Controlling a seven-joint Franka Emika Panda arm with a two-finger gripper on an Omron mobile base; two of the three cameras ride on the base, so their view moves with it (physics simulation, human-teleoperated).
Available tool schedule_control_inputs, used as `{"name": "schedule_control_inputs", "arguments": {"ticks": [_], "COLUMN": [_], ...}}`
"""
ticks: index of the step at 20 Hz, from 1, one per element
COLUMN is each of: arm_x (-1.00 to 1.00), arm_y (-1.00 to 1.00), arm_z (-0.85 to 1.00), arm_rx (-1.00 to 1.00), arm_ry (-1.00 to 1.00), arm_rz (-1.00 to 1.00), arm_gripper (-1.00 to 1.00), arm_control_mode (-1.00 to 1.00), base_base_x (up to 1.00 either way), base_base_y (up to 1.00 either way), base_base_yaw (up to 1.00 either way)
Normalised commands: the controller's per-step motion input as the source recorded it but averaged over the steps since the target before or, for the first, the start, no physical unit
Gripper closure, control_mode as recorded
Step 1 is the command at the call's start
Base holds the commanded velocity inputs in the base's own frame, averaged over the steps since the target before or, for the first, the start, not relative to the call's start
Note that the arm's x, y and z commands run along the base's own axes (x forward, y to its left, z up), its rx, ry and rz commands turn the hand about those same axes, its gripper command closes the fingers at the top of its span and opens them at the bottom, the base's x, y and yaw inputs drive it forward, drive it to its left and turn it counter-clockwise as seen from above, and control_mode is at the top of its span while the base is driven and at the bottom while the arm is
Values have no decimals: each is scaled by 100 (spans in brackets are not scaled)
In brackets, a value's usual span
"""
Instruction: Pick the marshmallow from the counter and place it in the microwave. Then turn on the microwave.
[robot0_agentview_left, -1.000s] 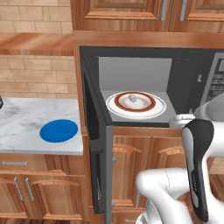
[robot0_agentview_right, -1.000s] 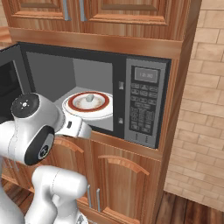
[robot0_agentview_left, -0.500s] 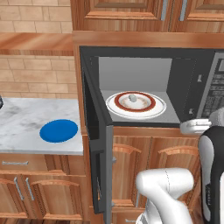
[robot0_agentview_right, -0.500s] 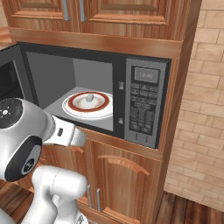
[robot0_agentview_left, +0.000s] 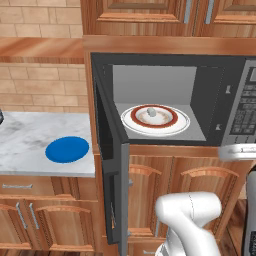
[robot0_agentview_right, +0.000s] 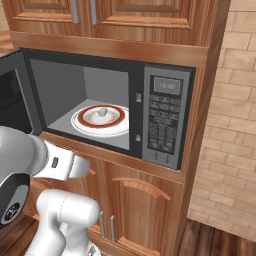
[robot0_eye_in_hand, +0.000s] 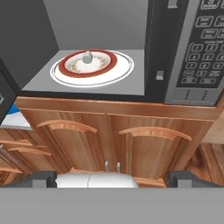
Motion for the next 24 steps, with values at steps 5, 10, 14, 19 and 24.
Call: {"name": "schedule_control_inputs", "arguments": {"ticks": [5, 10, 14, 19, 24], "arm_x": [-29, -24, -26, -29, -31], "arm_y": [14, 20, 18, 17, 9], "arm_z": [13, 10, 8, 6, 6], "arm_rx": [-1, -2, -2, -3, -1], "arm_ry": [-5, -5, -7, -8, -8], "arm_rz": [0, 0, 0, 0, 0], "arm_gripper": [-100, -100, -100, 100, 100], "arm_control_mode": [-100, -100, -100, -100, -100], "base_base_x": [0, 0, 0, 0, 0], "base_base_y": [0, 0, 0, 0, 0], "base_base_yaw": [0, 0, 0, 0, 0]}}
